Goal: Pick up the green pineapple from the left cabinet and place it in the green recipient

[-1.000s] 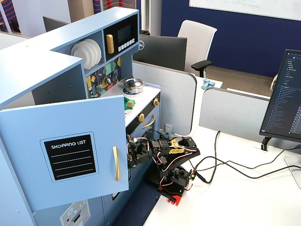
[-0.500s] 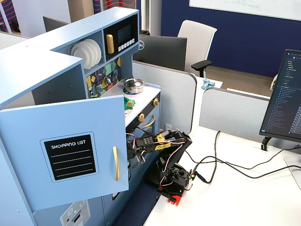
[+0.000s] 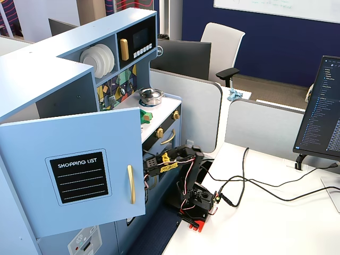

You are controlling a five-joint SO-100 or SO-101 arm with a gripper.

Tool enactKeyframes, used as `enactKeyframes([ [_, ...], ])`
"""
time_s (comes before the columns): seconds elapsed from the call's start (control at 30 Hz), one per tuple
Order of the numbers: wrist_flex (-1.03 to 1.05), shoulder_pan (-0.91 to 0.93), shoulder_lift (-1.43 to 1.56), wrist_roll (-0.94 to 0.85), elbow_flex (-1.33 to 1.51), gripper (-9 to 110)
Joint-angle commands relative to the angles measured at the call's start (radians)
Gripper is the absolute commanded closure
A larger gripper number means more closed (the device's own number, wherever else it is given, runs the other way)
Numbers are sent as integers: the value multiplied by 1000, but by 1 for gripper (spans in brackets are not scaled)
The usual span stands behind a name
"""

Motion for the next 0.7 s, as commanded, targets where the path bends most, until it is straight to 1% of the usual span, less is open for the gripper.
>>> enactKeyframes([
  [0.0, -64, -6, -54, -15, -138, 71],
  [0.13, -91, -8, -100, -28, -164, 68],
  [0.67, -87, 41, -242, -40, -316, 66],
])
